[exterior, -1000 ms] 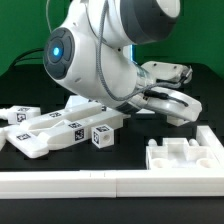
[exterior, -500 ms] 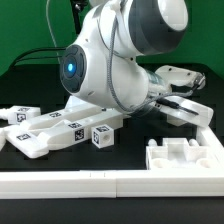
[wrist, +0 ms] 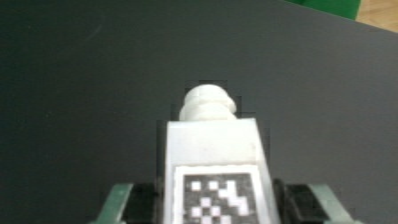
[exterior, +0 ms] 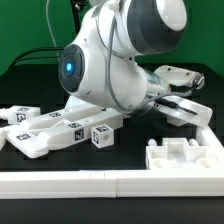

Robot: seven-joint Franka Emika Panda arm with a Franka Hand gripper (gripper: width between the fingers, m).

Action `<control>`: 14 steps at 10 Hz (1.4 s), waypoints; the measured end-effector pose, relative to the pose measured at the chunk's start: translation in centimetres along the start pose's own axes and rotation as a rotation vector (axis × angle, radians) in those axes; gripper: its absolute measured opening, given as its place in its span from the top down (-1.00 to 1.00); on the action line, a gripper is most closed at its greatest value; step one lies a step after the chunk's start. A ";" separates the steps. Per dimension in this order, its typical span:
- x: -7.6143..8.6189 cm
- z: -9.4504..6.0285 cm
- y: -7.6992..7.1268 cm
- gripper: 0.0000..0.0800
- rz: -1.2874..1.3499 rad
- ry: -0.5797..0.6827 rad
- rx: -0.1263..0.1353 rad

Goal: Assemble chair

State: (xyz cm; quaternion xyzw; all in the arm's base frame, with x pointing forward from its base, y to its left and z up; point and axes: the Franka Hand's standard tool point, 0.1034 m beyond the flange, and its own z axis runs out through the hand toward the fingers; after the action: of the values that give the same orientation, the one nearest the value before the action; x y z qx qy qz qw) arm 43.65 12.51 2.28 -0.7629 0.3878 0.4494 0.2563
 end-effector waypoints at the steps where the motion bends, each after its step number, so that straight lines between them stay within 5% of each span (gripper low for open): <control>1: -0.9 -1.6 -0.3 0.30 -0.018 -0.008 0.005; 4: -4.2 -7.5 -1.6 0.30 -0.124 0.173 0.022; 5: -5.4 -8.4 -2.3 0.30 -0.147 0.245 0.029; 9: -4.3 -8.7 -3.4 0.29 -0.194 0.493 0.063; 10: -3.8 -10.6 -3.5 0.29 -0.223 0.520 0.066; 12: -5.4 -16.1 -6.9 0.29 -0.311 0.646 0.039; 14: -5.2 -15.9 -7.8 0.29 -0.326 0.767 0.069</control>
Offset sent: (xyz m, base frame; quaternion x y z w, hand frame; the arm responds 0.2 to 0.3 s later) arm 0.0185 -0.0389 0.0708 -0.0075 0.1450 -0.1051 0.9838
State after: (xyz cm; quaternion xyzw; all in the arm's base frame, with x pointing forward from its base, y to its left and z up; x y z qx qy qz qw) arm 56.31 7.07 14.66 -0.9173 0.3443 0.0730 0.1865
